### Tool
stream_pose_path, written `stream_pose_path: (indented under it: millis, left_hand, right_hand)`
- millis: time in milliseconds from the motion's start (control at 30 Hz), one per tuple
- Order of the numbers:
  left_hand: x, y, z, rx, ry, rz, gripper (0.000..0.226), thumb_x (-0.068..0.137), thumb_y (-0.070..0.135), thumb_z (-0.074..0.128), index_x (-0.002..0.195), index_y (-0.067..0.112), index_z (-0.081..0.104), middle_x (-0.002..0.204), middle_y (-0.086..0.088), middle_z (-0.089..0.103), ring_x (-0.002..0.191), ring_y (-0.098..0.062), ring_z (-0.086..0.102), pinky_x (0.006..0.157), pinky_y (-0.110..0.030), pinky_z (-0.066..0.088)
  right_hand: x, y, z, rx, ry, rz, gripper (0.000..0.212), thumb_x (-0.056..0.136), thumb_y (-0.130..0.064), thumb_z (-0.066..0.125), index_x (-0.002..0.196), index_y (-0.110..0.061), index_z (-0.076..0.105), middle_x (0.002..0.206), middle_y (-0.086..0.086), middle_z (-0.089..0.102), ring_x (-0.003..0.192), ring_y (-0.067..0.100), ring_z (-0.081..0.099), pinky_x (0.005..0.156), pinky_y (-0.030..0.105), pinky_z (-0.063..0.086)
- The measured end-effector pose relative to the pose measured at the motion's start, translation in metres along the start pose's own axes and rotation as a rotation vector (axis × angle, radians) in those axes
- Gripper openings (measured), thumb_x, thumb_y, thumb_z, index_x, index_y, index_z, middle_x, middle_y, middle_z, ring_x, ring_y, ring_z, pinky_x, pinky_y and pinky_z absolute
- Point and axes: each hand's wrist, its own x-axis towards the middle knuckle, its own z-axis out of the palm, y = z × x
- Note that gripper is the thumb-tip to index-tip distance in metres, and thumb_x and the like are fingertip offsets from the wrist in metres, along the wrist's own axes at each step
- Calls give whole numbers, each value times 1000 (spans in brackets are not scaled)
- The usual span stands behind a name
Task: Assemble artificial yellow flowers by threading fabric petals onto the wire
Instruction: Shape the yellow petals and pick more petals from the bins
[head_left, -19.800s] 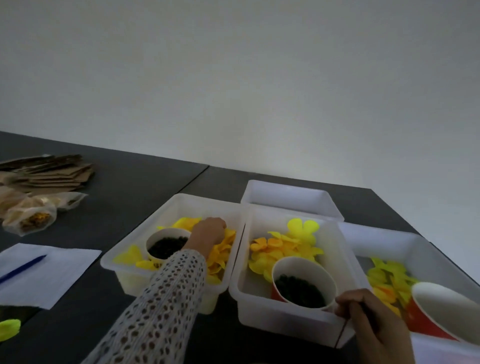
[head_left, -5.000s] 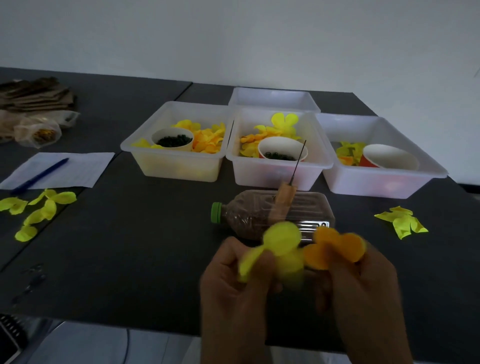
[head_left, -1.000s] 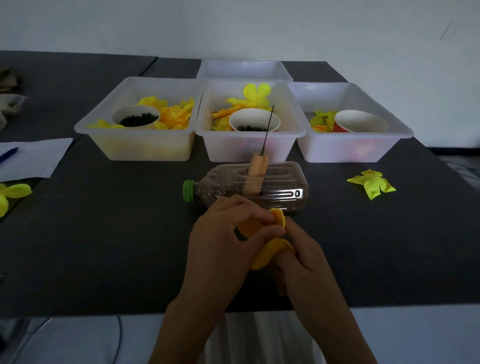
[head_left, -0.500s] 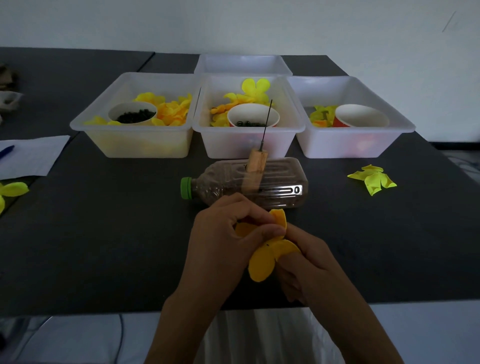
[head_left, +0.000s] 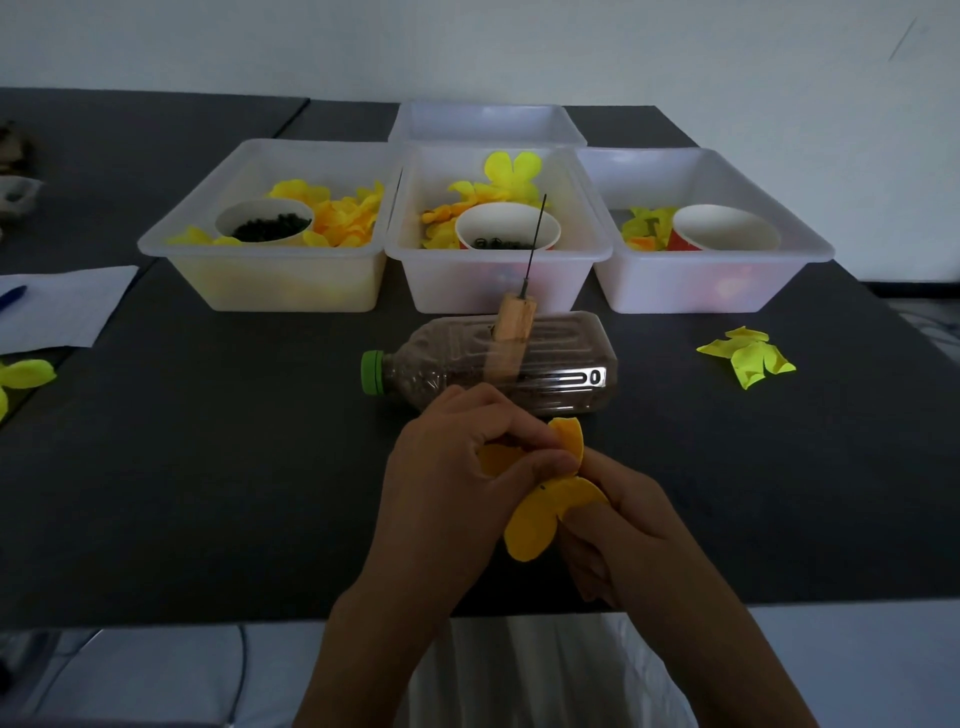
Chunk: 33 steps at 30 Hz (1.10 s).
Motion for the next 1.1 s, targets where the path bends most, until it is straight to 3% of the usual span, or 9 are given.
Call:
stream_pose_path:
  millis: [133,300,667,967,1100]
  left_hand:
    - [-2,1,1,25,11,10,11,76,30,79,85,27,76,91,12,67,94,-10,60,85,-43,50]
    - [-4,2,3,87,26,42,15,77,30,80,89,21,77,94,6,68,95,-14,60,84,-43,49]
    - [-3,6,0,107,-41,6,13,81,32,76,93,26,75,98,8,65,98,-11,56,88,-40,47]
    - [-5,8,0,161,-42,13,24,79,44,66,95,30,74,101,12,64,102,-8,54,89,-36,46]
    - [-6,9,1,215,-32,23,27,77,49,59,93,32,73,101,15,62,101,-6,52,86,-27,45]
  right_hand:
    - [0,-2,2,-19,17,-6,27,82,-36,47,66,-42,68,45,-6,46,38,1,38,40,13,32]
    - [-1,0,2,-99,52,-24,49,97,-14,42,66,-43,66,48,-9,51,41,0,42,43,10,33]
    - [-1,1,2,-114,81,10,48,98,-10,42,64,-35,65,47,-7,49,41,1,39,43,12,32]
    - [-1,0,6,-209,120,-30,48,95,-11,43,64,-42,62,52,-10,53,47,1,43,47,15,35]
    - [-2,3,8,-318,169,-38,34,96,-8,42,76,-30,59,59,-11,59,51,1,49,50,15,40]
